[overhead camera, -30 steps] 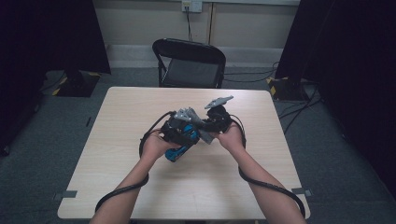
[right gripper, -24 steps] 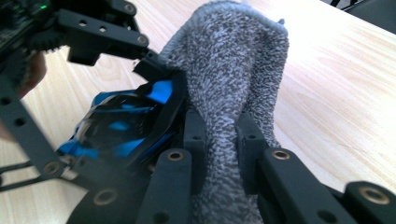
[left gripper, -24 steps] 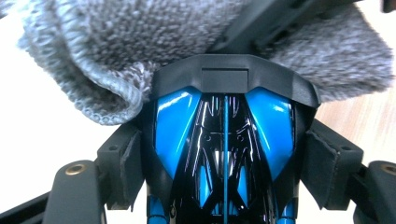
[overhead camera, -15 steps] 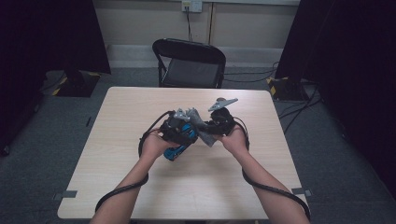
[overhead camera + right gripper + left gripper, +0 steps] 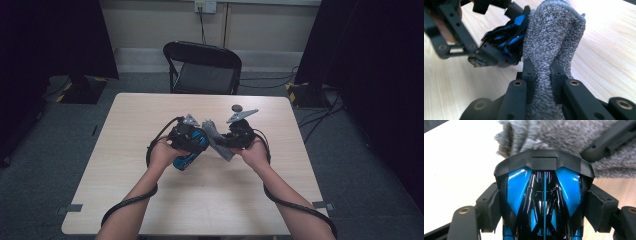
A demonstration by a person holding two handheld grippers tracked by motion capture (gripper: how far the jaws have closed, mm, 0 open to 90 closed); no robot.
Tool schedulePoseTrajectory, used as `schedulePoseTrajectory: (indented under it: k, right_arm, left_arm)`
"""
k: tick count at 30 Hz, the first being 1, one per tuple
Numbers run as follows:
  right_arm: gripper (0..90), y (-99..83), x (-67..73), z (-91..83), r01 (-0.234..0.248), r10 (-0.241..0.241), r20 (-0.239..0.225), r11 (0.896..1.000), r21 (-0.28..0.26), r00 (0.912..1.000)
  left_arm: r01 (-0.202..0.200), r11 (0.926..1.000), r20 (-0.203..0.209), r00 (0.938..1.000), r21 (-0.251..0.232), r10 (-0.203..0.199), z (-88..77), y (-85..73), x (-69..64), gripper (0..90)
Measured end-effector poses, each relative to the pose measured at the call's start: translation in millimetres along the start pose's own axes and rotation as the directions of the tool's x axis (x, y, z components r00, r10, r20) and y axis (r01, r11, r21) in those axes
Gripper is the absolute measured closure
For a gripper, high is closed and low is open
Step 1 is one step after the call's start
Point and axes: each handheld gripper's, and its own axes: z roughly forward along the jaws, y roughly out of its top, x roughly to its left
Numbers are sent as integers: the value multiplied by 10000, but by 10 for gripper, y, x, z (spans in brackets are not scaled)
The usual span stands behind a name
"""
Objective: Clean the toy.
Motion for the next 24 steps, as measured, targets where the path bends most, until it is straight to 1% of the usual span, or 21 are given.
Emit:
schedulePoseTrajectory:
  k: [4, 5, 9, 13, 14, 18, 22, 24]
  right_arm:
    - [788, -31, 28, 7, 58, -58, -82, 10000, 27, 9999]
    - [788, -38, 34, 10, 74, -74, -116, 10000, 34, 9999]
    - [788, -52, 63, 19, 139, -139, -217, 9999, 26, 9997]
    - [787, -53, 104, 21, 347, -346, -268, 9994, 30, 9990]
    - [788, -53, 112, 19, 393, -392, -284, 9992, 29, 9988]
    - [787, -61, 137, 10, 548, -545, -359, 9985, 75, 9979]
    - [786, -82, 154, 2, 653, -648, -452, 9978, 94, 9969]
    - [786, -100, 149, -6, 634, -627, -513, 9979, 119, 9967]
  left_arm:
    - [37, 10000, -39, 10000, 23, -37, -13, -10, 33, 255]
    - [140, 9999, -8, 9999, 2, -140, -14, -14, 39, 255]
    - [201, 9998, -98, 9998, -20, -201, -23, -30, 65, 255]
    - [238, 9997, -195, 9995, 14, -237, -43, -40, 99, 255]
    - [320, 9995, -194, 9993, -35, -321, -47, -45, 104, 255]
    - [298, 9996, -291, 9991, 9, -297, -67, -55, 132, 255]
    - [365, 9993, -301, 9989, -12, -365, -73, -57, 133, 255]
    - [338, 9994, -323, 9989, -39, -339, -77, -54, 134, 255]
